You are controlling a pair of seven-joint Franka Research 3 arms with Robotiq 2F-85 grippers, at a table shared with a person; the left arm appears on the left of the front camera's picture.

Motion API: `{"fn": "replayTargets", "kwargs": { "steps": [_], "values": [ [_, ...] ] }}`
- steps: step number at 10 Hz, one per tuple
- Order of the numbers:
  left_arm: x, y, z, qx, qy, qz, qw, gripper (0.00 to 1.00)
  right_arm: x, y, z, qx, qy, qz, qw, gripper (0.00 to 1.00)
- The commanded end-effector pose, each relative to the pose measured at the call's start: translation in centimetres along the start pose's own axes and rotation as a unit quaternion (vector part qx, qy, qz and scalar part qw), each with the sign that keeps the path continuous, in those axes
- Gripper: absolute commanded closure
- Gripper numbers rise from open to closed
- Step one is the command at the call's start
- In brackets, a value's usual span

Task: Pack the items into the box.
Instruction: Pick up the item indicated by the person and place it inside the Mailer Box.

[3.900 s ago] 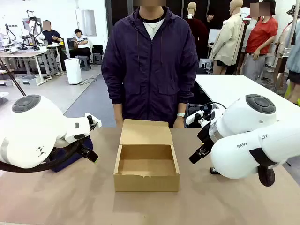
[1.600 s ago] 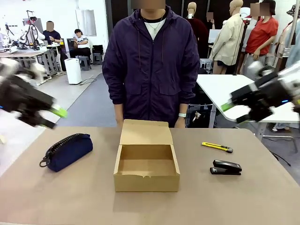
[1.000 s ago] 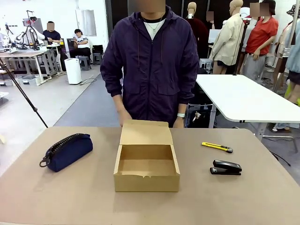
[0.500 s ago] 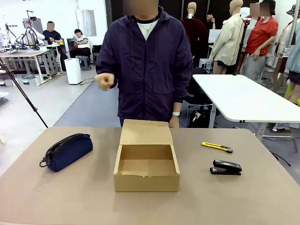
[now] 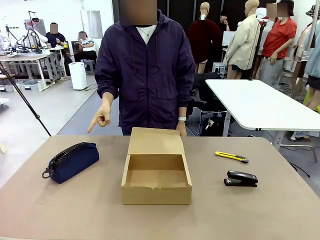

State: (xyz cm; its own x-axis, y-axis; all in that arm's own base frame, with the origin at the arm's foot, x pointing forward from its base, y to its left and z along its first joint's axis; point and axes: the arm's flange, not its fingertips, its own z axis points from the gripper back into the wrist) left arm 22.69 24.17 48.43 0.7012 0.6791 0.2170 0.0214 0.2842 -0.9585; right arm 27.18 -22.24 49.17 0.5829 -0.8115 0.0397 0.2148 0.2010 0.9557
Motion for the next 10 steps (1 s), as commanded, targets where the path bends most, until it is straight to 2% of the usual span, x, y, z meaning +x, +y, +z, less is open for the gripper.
{"fn": "replayTargets", "kwargs": {
  "steps": [1, 2, 4, 5, 6, 7, 8, 9, 10],
  "values": [
    [0.1, 0.0, 0.0, -0.010, -0.001, -0.009, 1.000, 0.00, 0.3, 0.3, -0.1, 0.012, -0.003, 0.007, 1.000, 0.00],
    [0.0, 0.0, 0.0, 0.000, 0.000, 0.000, 1.000, 0.00, 0.3, 0.3, -0.1, 0.012, -0.003, 0.007, 1.000, 0.00],
    [3.5, -2.7, -3.6, 0.074, 0.109, -0.123, 0.984, 0.00, 0.3, 0.3, -0.1, 0.012, -0.003, 0.007, 1.000, 0.00],
    [5.6, -5.2, -8.0, 0.109, 0.203, -0.161, 0.960, 0.00, 0.3, 0.3, -0.1, 0.012, -0.003, 0.007, 1.000, 0.00],
    [6.5, -7.5, -12.3, 0.151, 0.276, -0.194, 0.929, 0.00, 0.3, 0.3, -0.1, 0.012, -0.003, 0.007, 1.000, 0.00],
    [6.3, -9.4, -16.7, 0.192, 0.344, -0.224, 0.891, 0.00, 0.3, 0.3, -0.1, 0.012, -0.003, 0.007, 1.000, 0.00],
    [5.1, -10.5, -21.3, 0.239, 0.392, -0.244, 0.854, 0.00, 0.3, 0.3, -0.1, 0.012, -0.003, 0.007, 1.000, 0.00],
    [2.9, -10.9, -26.2, 0.284, 0.444, -0.270, 0.806, 0.00, 0.3, 0.3, -0.1, 0.012, -0.003, 0.007, 1.000, 0.00],
    [1.2, -10.6, -29.5, 0.331, 0.464, -0.290, 0.769, 0.00, 0.3, 0.3, -0.1, 0.012, -0.003, 0.007, 1.000, 0.00]
  ]
}}
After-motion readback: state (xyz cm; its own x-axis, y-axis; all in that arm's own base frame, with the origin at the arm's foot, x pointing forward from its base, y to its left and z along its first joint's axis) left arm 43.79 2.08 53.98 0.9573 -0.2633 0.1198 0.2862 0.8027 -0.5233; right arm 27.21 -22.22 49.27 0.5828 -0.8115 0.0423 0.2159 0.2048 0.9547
